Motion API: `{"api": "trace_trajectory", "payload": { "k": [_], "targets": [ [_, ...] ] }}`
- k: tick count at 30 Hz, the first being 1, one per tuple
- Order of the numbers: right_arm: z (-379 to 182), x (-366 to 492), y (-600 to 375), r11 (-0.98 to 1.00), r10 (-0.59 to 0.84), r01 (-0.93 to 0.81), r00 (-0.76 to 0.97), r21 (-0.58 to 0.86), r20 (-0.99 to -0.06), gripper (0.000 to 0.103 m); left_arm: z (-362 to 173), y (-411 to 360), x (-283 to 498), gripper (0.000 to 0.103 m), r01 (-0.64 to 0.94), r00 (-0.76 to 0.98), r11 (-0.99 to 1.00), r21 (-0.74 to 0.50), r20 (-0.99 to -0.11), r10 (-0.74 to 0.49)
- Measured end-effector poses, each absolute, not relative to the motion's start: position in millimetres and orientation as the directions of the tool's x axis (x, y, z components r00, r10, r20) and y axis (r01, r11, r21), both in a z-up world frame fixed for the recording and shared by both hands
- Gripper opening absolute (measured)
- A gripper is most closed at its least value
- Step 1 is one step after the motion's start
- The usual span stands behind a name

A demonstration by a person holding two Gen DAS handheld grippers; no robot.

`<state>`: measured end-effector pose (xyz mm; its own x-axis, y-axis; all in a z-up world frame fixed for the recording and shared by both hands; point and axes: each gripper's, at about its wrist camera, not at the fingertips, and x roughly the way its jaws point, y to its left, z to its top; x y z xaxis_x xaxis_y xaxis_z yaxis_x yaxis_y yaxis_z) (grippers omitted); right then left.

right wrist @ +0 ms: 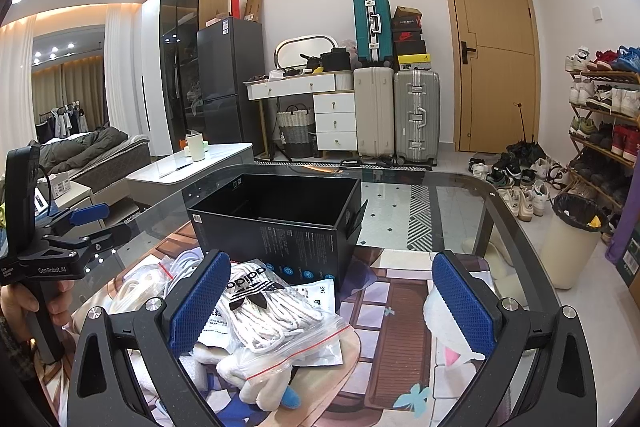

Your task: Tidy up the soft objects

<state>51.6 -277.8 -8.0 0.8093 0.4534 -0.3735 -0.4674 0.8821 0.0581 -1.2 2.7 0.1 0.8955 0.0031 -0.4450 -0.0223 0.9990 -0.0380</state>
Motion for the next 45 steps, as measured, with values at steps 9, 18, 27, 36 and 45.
{"api": "trace_trajectory", "payload": {
  "k": [9,18,27,36,45],
  "targets": [
    [-8,52,-278,0.882,0.453,-0.467,0.809,0.058,-0.373,0.103,0,2,-1,0.103,-0.023,0.896,0.999,-0.037,-0.445,0.004],
    [-10,51,-275,0.883,0.454,-0.464,0.806,0.071,-0.380,0.103,2,4,-2,0.103,-0.035,0.898,0.999,-0.039,-0.441,0.014],
    [-12,55,-275,0.881,0.452,-0.469,0.801,0.058,-0.394,0.103,1,7,3,0.103,-0.037,0.888,0.997,-0.062,-0.461,0.004],
    [-11,57,-277,0.885,0.449,-0.460,0.795,0.076,-0.409,0.103,-3,15,4,0.103,0.001,0.866,0.994,-0.110,-0.497,-0.056],
    [-14,63,-262,0.842,0.507,-0.529,0.712,0.103,-0.486,0.103,-4,6,6,0.103,0.020,0.823,0.993,-0.112,-0.562,-0.080]
  ]
}}
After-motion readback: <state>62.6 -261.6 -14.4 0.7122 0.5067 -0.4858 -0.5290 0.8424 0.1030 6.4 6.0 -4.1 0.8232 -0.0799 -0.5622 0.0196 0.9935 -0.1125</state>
